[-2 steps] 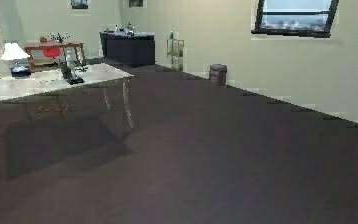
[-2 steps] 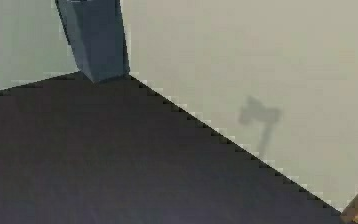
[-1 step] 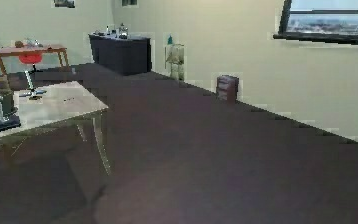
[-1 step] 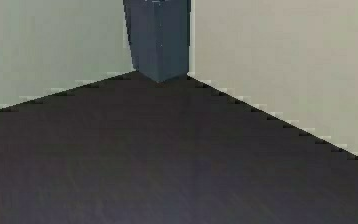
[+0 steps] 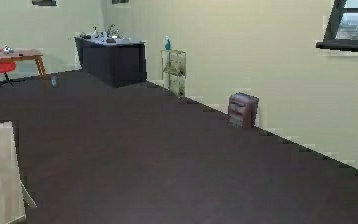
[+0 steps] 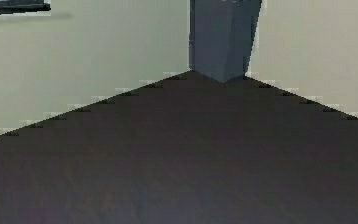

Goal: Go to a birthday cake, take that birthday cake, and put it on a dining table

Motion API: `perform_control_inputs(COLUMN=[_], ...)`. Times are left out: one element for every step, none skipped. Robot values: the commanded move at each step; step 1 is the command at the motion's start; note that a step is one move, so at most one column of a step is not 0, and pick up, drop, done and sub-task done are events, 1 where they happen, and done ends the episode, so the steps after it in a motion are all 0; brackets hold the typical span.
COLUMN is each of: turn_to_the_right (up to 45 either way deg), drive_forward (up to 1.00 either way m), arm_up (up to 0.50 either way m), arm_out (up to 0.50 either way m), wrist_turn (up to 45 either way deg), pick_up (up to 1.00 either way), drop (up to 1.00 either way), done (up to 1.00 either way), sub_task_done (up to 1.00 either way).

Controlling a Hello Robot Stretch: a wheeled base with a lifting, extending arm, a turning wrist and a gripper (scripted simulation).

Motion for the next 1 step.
perform_control_inputs(turn_to_the_right=[0.0], drive_forward=[0.75], arm_up=[0.0], arm_out=[0.0], wrist_turn=[0.0], pick_up=[0.0], drop=[0.0], done=[0.0], sub_task_done=[0.0])
